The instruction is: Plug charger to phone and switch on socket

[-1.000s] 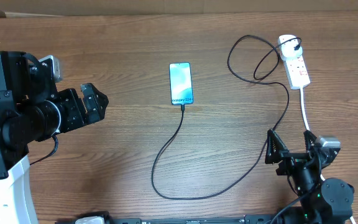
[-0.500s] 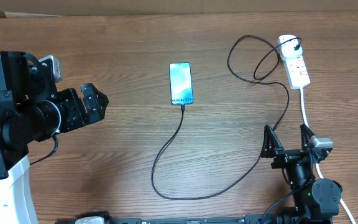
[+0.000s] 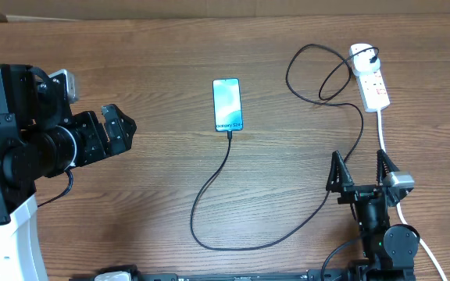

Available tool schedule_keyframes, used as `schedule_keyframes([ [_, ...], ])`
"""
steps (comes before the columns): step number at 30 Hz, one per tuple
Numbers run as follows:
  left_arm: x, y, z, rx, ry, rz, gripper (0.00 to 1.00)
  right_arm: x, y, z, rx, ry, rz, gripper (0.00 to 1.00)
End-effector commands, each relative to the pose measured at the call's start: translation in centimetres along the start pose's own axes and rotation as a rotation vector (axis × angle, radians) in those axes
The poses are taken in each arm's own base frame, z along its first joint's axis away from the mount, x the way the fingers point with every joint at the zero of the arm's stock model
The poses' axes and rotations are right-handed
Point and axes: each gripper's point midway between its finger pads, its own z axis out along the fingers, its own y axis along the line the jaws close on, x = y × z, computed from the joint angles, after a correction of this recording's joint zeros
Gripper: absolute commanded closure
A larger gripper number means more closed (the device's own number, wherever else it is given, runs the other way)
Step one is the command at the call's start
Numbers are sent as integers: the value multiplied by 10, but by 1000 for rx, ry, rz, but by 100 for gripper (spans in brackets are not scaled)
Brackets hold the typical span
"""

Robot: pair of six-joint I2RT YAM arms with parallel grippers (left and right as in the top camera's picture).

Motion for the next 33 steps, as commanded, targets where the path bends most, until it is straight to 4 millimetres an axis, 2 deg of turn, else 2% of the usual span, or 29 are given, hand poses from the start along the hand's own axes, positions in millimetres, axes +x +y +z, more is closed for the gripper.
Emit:
schedule_keyframes([
  [1, 0, 1, -1, 0, -1, 16, 0, -1, -3, 0, 17, -15, -28, 0],
  [6, 0, 1, -1, 0, -1, 16, 0, 6, -3, 0, 13, 13, -119, 0],
  [11, 0, 1, -1, 0, -1, 16, 0, 32, -6, -2, 13, 119, -158, 0],
  [22, 0, 1, -1, 0, -1, 16, 0, 32, -9, -2, 28, 122, -252, 0],
  [33, 0, 1, -1, 0, -1, 16, 0, 32, -10, -2, 32, 121, -249, 0],
])
